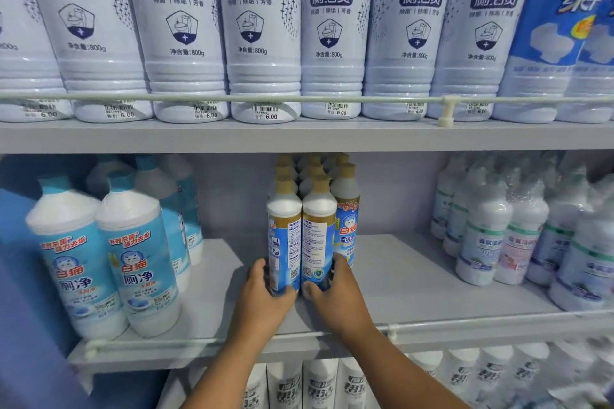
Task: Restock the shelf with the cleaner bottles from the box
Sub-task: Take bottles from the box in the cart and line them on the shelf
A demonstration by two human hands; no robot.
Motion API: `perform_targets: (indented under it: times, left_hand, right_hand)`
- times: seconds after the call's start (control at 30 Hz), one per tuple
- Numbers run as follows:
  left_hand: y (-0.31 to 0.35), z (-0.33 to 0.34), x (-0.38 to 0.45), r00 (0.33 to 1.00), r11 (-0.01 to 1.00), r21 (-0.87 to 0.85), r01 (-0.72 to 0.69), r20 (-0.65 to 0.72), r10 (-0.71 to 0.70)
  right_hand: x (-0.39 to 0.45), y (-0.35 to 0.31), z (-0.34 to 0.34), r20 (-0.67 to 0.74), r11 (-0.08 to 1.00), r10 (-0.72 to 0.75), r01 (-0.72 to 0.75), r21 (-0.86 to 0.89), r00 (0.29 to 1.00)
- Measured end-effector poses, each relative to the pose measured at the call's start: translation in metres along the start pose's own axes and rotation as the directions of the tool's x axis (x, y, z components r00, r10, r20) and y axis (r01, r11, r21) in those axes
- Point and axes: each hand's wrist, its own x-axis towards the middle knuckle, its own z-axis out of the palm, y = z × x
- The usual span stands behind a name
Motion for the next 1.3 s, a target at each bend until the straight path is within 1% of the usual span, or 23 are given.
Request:
perform_targets:
  times: [0.07, 0.17, 0.3, 0.43, 0.6, 0.8, 0.97, 1.17, 1.3]
  left_hand:
    - [0.0, 0.0, 0.001, 1.0, 1.0, 0.024, -0.019, -0.012, 0.019]
    - [0.0, 0.0, 0.002, 0.999, 0.999, 0.042, -0.03, -0.024, 0.031]
    - [0.002, -0.001, 0.0, 1.0, 1.0, 0.005, 0.005, 0.019, -0.005]
    - [0.002, -0.002, -0.003, 1.0, 1.0, -0.004, 0.006, 0.011, -0.006]
    - [-0.001, 0.0, -0.001, 1.0, 1.0, 0.006, 0.005, 0.01, -0.006]
    - [0.0, 0.0, 0.002, 1.0, 1.0, -0.01, 0.003, -0.011, -0.004]
    - [-0.003, -0.001, 0.001, 0.999, 1.0, -0.024, 0.005, 0.035, -0.005]
    - [-0.004, 0.001, 0.002, 1.0, 0.999, -0.024, -0.021, -0.023, 0.021]
    - [-0.007, 0.002, 0.004, 0.999, 1.0, -0.007, -0.02, -0.046, 0.02]
  right_hand:
    - [-0.001, -0.002, 0.001, -0.011, 1.0, -0.009, 0.009, 0.01, 1.0]
    - [-0.003, -0.007, 0.001, 0.0, 0.998, -0.061, 0.061, 0.026, 0.998]
    - [-0.001, -0.002, 0.002, -0.005, 0.994, -0.099, 0.098, -0.038, 0.995]
    - [0.003, 0.004, 0.005, -0.058, 0.992, -0.095, 0.089, -0.09, 0.994]
    - [0.003, 0.002, 0.004, -0.006, 0.994, -0.099, 0.099, -0.055, 0.995]
    - [0.003, 0.007, 0.003, -0.049, 0.993, -0.093, 0.088, -0.084, 0.994]
    - [-0.001, 0.003, 0.001, -0.005, 0.994, -0.1, 0.1, -0.043, 0.995]
    - [0.003, 0.008, 0.003, -0.005, 0.997, -0.079, 0.079, -0.021, 0.997]
    - [0.003, 0.008, 0.004, -0.02, 0.995, -0.095, 0.095, -0.034, 0.995]
